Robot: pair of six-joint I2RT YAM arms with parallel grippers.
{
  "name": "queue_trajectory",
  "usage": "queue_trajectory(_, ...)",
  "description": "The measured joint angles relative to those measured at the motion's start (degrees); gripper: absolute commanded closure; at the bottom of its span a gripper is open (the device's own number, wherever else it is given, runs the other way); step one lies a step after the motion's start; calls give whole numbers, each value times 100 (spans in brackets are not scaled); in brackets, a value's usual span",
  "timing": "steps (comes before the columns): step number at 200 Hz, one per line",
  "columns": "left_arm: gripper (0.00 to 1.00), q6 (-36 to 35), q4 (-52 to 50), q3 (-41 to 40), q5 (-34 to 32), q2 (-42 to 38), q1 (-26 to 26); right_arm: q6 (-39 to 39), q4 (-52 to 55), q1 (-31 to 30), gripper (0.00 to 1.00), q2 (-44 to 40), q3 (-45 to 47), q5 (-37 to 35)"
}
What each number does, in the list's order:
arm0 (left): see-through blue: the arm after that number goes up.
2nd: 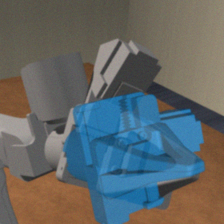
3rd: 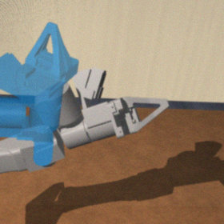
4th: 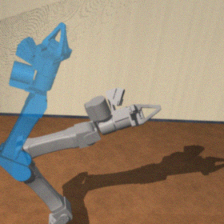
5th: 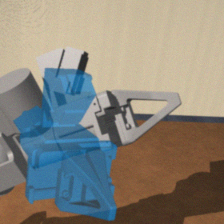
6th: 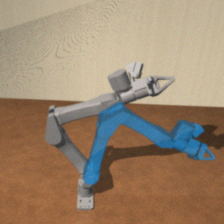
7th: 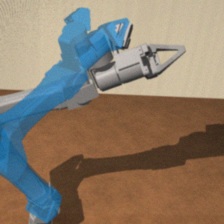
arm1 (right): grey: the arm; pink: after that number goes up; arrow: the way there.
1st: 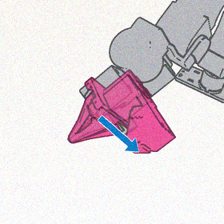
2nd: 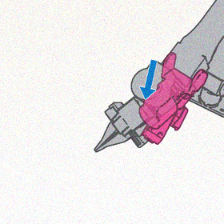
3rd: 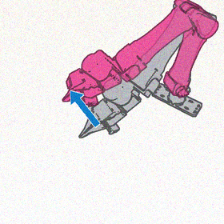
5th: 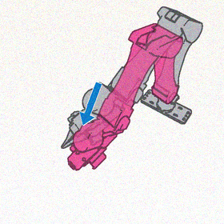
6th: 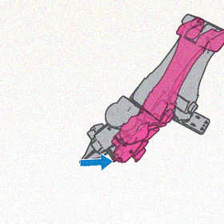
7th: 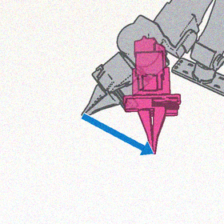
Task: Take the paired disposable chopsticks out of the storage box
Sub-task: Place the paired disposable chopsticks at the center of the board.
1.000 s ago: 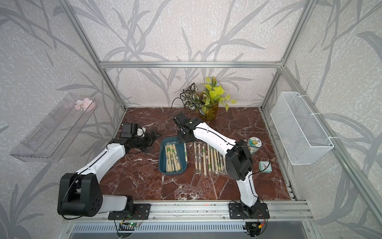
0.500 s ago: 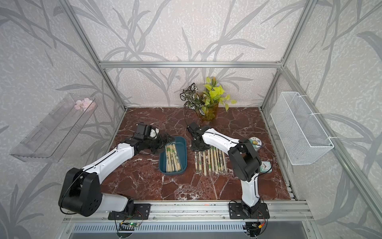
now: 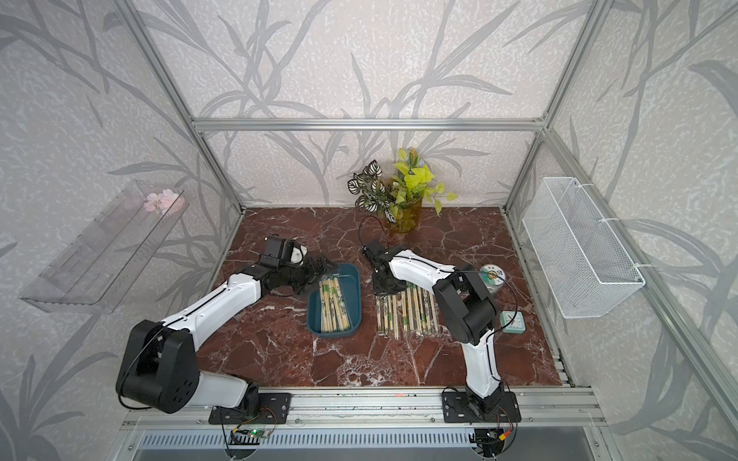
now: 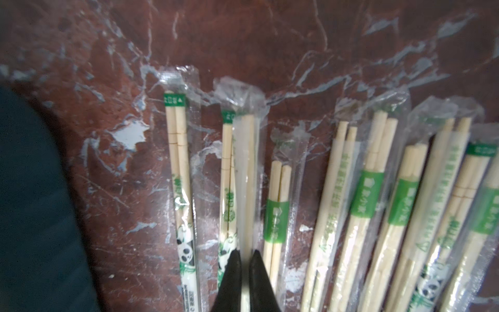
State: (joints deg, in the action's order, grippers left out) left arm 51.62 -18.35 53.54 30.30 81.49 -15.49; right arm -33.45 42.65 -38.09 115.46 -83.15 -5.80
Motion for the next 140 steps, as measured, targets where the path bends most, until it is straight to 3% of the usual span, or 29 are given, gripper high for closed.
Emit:
queue_trajectory(37, 0, 0, -2, 4, -24, 48, 0, 26, 2, 7, 76, 96, -2, -17)
queue_trajectory(111, 0, -59, -46, 175, -24, 94, 0, -98, -4, 4, 71, -334, -4, 146)
queue_trajectory(140, 0, -70, -81, 175, -42, 92, 68, -109, 0, -87, 65, -658, -192, 280)
